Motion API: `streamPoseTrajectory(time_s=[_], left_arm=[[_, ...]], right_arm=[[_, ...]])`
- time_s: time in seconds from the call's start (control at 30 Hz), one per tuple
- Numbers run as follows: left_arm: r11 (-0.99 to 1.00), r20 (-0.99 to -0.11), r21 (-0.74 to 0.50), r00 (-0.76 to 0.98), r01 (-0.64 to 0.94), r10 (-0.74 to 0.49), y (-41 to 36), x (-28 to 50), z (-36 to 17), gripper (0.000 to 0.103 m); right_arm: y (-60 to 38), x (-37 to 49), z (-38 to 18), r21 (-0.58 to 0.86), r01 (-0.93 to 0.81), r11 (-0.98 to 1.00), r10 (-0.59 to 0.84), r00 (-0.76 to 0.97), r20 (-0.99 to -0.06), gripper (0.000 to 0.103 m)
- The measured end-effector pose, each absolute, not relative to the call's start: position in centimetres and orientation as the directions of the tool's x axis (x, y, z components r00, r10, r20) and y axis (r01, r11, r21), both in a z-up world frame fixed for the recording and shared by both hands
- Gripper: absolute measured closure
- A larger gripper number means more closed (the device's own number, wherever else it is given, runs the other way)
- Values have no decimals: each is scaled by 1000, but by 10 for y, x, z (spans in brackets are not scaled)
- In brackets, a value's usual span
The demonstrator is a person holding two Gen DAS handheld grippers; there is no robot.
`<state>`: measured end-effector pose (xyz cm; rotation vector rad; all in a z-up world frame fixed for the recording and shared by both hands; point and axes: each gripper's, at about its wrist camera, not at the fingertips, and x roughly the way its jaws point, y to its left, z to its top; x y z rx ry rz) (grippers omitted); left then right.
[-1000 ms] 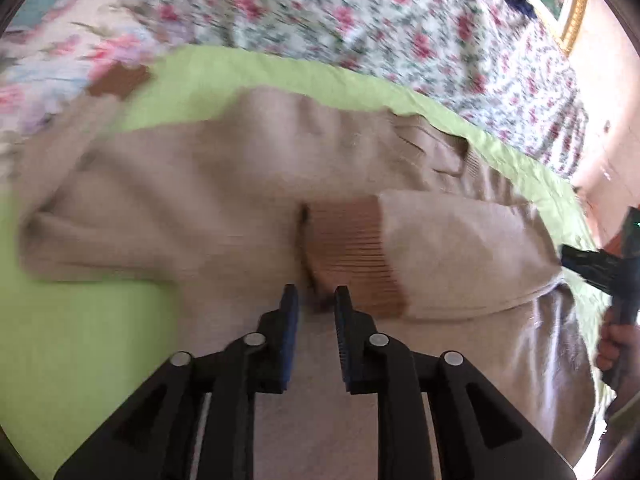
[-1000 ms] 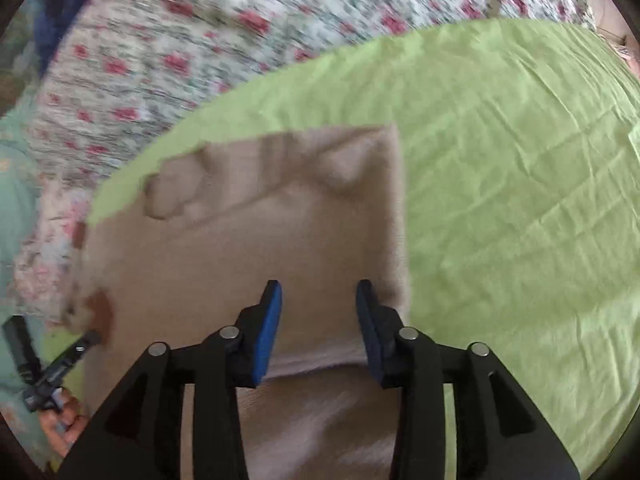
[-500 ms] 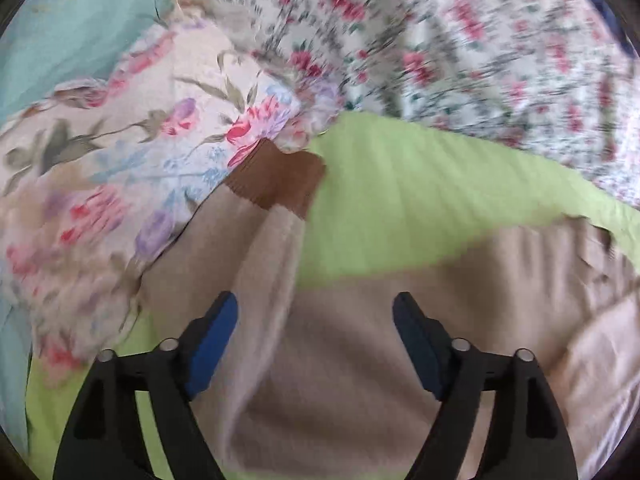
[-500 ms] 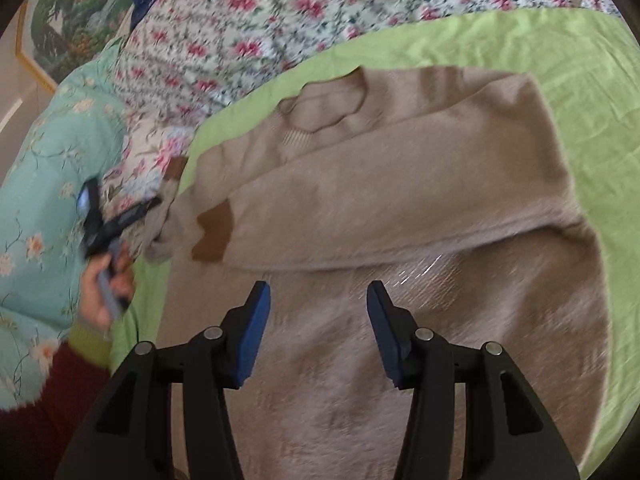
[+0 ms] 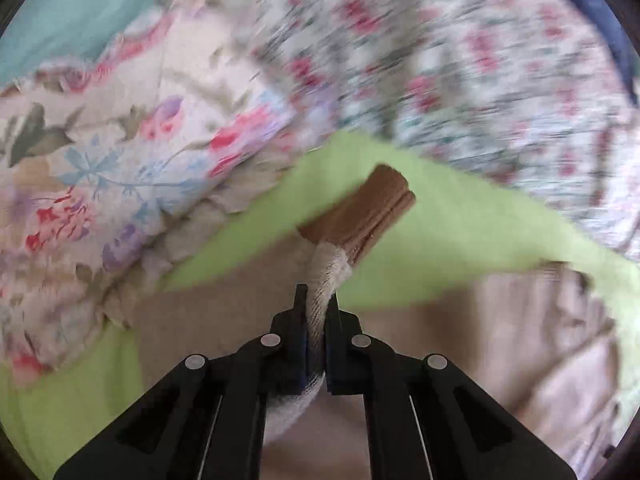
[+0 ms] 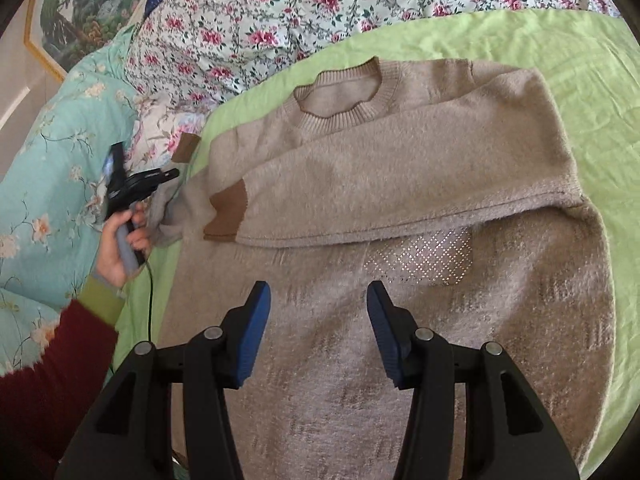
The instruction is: Fold small clothes
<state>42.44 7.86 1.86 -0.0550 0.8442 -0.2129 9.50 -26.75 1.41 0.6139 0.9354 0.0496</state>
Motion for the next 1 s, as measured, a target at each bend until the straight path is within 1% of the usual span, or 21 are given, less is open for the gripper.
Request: streamPoseTrajectory(time_s=[0.07,0.13,0.27,0.4,0.6,0.8,0.87,0.93,0.97,1.0], left_arm=[[955,-693,-186,659,230,-293,57,390,34,99],[935,-669,-222,654,278,-353,37,366,44,99],[876,-617,-270,626,400,-476,-28,314,61,99],[817,-594,-277,578,506,-560,-88,278,60,99],[755,-642,-259,476,603,-601,-172,251,30,99],[717,-729,-236,369,655,-577,-225,245,-22,96],[708,-749,-246,334,662,-572,-225,244,-32,90],[695,-750,-271,306,666,-587,-219,240,-34,71],[699,-751,-262,314,665,-581,-215,236,-33,65],[706,-753,-250,326,662,-572,-207,231,-30,56]], right_arm=[[-269,92,15,522,225,823,297,612,-733,51],[-271,87,16,522,238,819,285,620,-731,51],[-280,74,14,532,268,803,271,630,-728,51],[-297,60,11,538,320,780,239,643,-728,51],[-320,48,7,540,372,755,197,657,-728,51],[-336,51,-1,549,416,725,175,660,-731,51],[-339,55,-2,546,429,719,164,660,-734,51],[-342,61,-2,551,433,713,158,666,-729,51],[-344,64,-1,552,434,712,154,671,-725,50],[-346,69,-1,554,434,711,149,676,-722,50]])
